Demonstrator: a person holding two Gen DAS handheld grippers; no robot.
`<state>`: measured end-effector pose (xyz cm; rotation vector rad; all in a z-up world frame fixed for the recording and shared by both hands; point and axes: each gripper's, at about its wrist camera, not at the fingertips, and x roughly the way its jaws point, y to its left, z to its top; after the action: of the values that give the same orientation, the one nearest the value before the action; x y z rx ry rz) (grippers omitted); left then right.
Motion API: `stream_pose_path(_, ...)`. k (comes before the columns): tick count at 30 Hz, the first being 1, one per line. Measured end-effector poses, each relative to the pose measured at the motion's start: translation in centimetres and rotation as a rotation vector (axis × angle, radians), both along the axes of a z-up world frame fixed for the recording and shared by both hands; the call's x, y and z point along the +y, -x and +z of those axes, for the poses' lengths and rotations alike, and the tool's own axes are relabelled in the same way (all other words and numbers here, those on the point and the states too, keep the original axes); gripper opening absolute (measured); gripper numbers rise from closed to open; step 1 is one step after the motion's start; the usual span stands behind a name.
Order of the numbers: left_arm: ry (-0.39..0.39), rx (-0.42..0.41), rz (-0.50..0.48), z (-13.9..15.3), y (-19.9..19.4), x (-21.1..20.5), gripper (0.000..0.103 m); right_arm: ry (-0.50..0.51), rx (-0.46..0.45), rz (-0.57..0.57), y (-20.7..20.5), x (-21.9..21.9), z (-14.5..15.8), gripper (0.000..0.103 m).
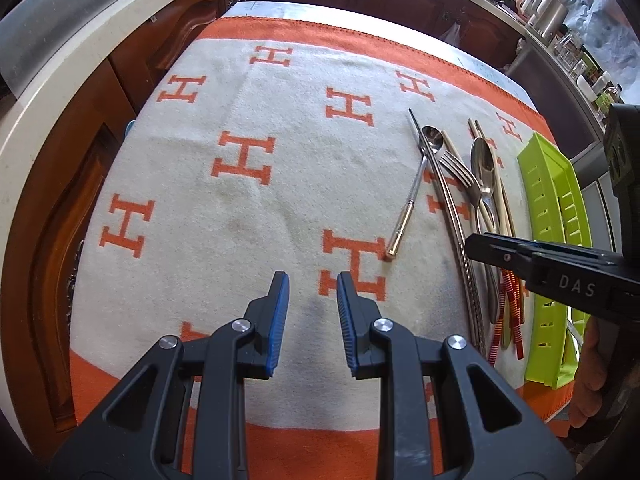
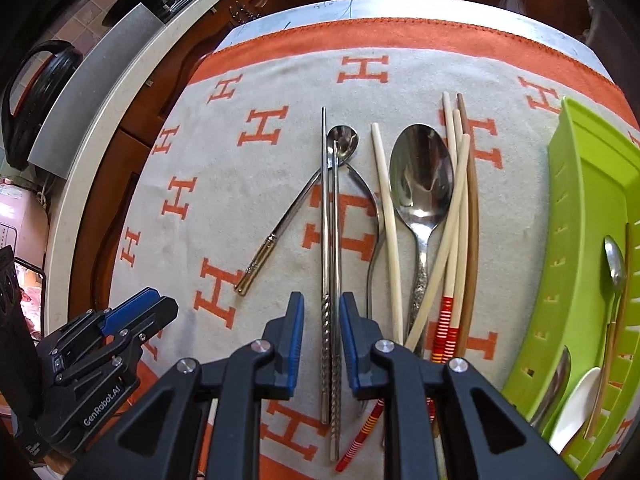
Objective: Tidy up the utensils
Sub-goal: 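Move the right gripper to the pile and grasp a steel chopstick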
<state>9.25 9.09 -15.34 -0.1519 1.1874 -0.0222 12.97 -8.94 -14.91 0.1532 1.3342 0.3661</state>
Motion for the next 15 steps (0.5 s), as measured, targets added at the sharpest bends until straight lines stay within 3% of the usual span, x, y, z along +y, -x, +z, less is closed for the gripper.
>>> stream_pose_path(4,0.006,0.003,-0.003,-0.15,-0.09,0.02,0.021,0.031,-0.001,0.008,-0.02,0.44,-0.48,0.011)
stream_pose_path(15,0.009,0.012,-0.006,-0.35,-0.13,0.07,0.021,0.041,0.008,-0.006,0.01,-0.44,-1.07,0.008)
